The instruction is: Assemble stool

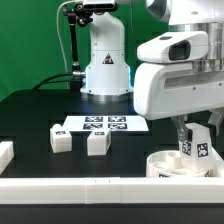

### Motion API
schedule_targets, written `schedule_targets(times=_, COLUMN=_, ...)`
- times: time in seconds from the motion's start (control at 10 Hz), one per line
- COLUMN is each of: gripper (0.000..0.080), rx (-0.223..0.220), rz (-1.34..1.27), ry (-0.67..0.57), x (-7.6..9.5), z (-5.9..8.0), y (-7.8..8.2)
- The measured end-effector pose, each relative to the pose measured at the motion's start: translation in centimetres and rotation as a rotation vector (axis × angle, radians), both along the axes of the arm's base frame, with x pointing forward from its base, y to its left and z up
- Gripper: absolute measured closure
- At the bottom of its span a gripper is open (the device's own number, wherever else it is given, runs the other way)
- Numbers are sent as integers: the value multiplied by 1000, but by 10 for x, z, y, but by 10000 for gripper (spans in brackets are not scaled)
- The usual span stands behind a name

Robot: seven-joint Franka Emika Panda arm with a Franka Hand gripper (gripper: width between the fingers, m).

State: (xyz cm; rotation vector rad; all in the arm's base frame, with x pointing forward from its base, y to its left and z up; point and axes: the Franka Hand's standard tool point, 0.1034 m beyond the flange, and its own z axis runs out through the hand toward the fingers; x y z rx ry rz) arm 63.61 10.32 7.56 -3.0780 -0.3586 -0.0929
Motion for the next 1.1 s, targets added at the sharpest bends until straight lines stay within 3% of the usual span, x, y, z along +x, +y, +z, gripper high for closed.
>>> schedule_targets(times=0.2, gripper=459, rx=34, rz=-276, ry=9, x=0, z=0, y=5)
schedule_targets(times=1.1, gripper=459, rx=77, rz=-817, ry=48, x=0, z=0, y=6)
